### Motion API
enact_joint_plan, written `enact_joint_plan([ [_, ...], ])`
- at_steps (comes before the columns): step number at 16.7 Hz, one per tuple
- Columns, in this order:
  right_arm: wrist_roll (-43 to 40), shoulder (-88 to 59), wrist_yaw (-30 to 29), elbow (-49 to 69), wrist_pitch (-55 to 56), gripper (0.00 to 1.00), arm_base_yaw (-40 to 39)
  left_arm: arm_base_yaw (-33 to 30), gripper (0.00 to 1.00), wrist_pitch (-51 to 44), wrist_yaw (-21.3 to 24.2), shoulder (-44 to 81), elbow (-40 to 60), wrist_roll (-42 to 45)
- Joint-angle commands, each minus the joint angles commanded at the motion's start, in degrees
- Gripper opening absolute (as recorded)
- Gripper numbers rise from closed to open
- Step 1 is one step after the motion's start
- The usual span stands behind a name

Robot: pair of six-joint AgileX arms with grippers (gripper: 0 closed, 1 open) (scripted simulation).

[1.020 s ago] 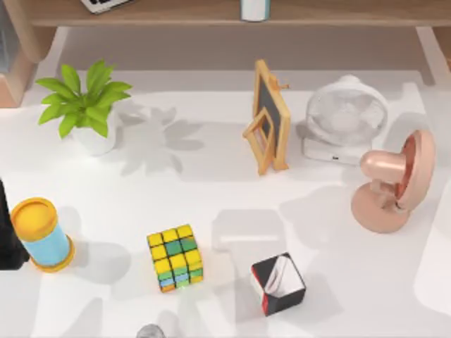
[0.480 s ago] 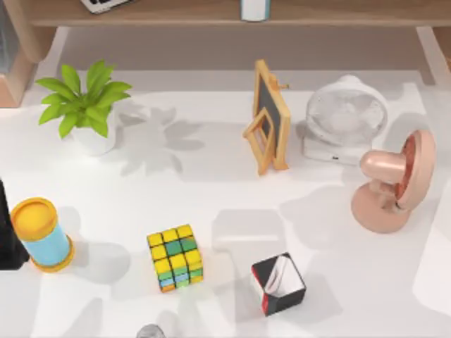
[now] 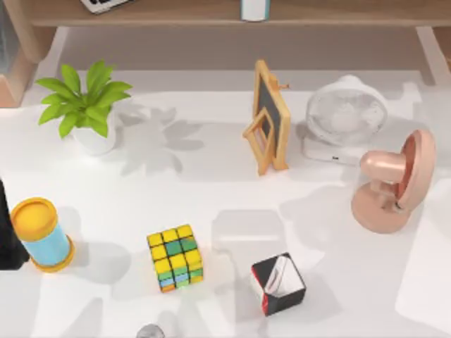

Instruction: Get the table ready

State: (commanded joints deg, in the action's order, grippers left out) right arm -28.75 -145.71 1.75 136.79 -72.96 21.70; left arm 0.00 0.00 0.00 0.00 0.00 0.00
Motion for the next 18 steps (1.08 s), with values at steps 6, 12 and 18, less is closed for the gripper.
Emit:
enact_joint_plan([
  [6, 1.1, 14.4, -1.4, -9.0, 2.7, 0.00, -0.5, 0.0, 1.00, 0.0, 0.0, 0.0, 0.0, 0.0],
  [12, 4.5, 32.4, -2.6, -26.3, 8.0, 0.00, -2.3, 0.0, 1.00, 0.0, 0.0, 0.0, 0.0, 0.0],
  [18, 8.9, 48.7, -3.0, -49.2, 14.1, 0.00, -4.7, 0.0, 1.00, 0.0, 0.0, 0.0, 0.0, 0.0],
])
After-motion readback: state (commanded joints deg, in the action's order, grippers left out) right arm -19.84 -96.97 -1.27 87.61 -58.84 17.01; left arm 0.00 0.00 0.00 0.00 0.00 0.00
